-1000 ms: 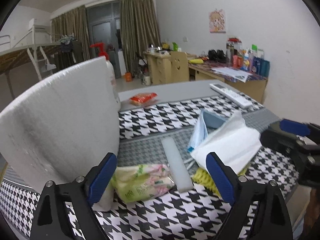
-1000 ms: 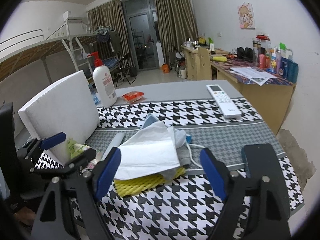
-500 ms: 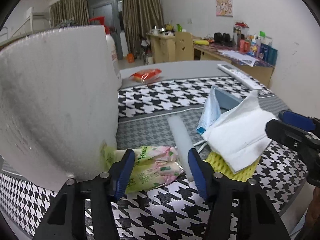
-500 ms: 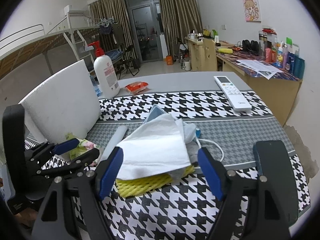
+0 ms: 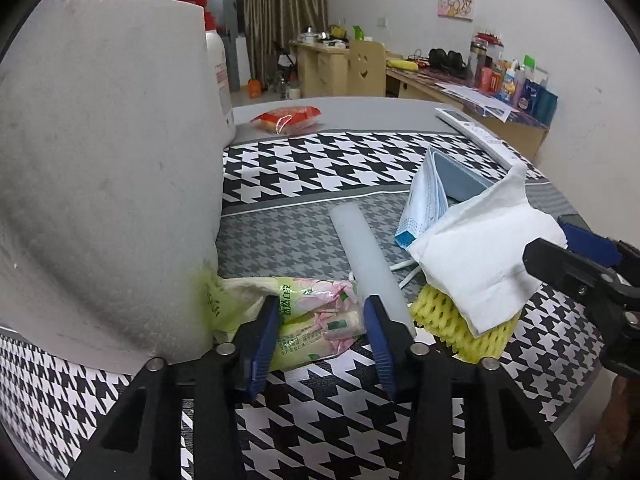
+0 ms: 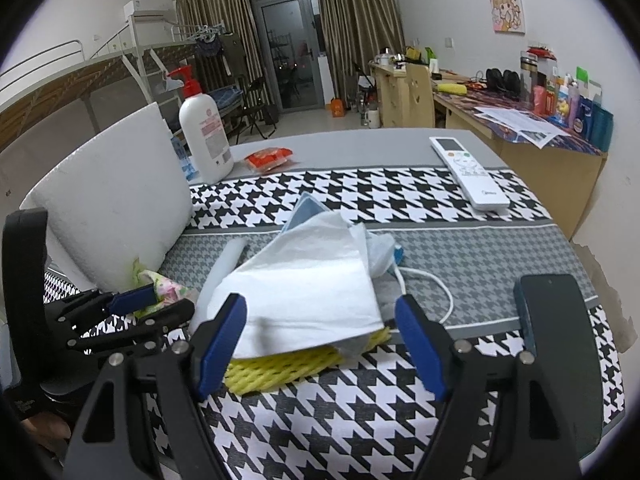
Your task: Organize soft objects
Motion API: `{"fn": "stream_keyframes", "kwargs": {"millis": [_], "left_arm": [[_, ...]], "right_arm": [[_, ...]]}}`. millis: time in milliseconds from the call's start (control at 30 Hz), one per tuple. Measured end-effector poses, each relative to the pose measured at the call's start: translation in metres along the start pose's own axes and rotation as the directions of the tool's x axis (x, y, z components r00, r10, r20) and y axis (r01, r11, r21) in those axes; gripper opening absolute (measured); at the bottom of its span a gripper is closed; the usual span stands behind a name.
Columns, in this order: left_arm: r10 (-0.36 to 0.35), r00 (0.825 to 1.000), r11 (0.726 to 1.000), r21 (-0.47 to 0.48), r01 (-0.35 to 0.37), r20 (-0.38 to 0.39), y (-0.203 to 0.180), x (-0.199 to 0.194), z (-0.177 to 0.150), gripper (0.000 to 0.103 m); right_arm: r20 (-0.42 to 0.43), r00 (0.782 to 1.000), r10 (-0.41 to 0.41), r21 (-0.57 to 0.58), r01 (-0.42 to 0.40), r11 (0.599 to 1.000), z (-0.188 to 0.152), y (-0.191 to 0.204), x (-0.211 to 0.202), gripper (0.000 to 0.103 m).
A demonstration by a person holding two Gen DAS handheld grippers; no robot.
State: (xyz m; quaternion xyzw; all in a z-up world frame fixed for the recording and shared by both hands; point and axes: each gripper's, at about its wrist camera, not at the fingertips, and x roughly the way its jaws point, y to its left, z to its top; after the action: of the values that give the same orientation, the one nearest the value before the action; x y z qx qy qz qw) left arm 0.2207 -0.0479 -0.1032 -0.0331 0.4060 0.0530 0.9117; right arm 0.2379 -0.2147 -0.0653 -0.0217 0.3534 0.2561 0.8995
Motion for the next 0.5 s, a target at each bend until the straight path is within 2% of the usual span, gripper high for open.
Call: {"fn": "stream_keyframes", "kwargs": {"millis": [67, 100, 167, 200, 267, 300, 367, 500], "left_arm": [[-0.007, 1.000, 1.000, -0.001, 0.007, -0.001, 0.000, 0.000, 0.000, 0.035], [-0.012, 1.000, 1.000, 0.000, 0.012, -0.001, 0.000, -0.001, -0.001, 0.034], [-0.022, 1.000, 1.000, 0.003, 0.022, 0.001, 0.000, -0.002, -0.001, 0.032], [-0.026, 1.000, 1.000, 0.004, 0.026, 0.002, -0.001, -0.002, -0.001, 0.032], [-0.038, 0.999, 0.999, 0.004, 0.038, 0.003, -0.001, -0.003, -0.002, 0.031], [-0.040, 0.999, 0.999, 0.002, 0.040, 0.004, -0.001, -0.003, -0.002, 0.031], [-0.046, 0.999, 0.999, 0.000, 0.046, 0.005, -0.001, -0.004, -0.002, 0.029], [-0.061, 0.998, 0.998, 0.008, 0.061, 0.016, -0.002, -0.008, -0.002, 0.028]], "right_arm": [[-0.008, 1.000, 0.004, 0.002, -0.004, 1.000, 0.000, 0.000, 0.002, 0.079], [-0.007, 1.000, 0.007, 0.004, -0.007, 1.000, -0.001, 0.000, 0.001, 0.074], [-0.013, 1.000, 0.014, 0.007, -0.014, 1.000, -0.001, 0.000, 0.001, 0.052], [-0.021, 1.000, 0.022, 0.013, -0.022, 1.000, -0.001, -0.001, 0.002, 0.047], [-0.039, 0.999, 0.024, 0.021, -0.023, 1.000, -0.003, -0.002, 0.004, 0.028], [-0.041, 0.999, 0.020, 0.029, -0.019, 0.999, -0.003, -0.003, 0.004, 0.026], [-0.037, 0.999, 0.022, 0.037, -0.020, 0.999, -0.004, -0.004, 0.001, 0.012], [-0.018, 0.999, 0.034, 0.035, -0.033, 0.999, -0.004, -0.003, -0.008, 0.007]]}}
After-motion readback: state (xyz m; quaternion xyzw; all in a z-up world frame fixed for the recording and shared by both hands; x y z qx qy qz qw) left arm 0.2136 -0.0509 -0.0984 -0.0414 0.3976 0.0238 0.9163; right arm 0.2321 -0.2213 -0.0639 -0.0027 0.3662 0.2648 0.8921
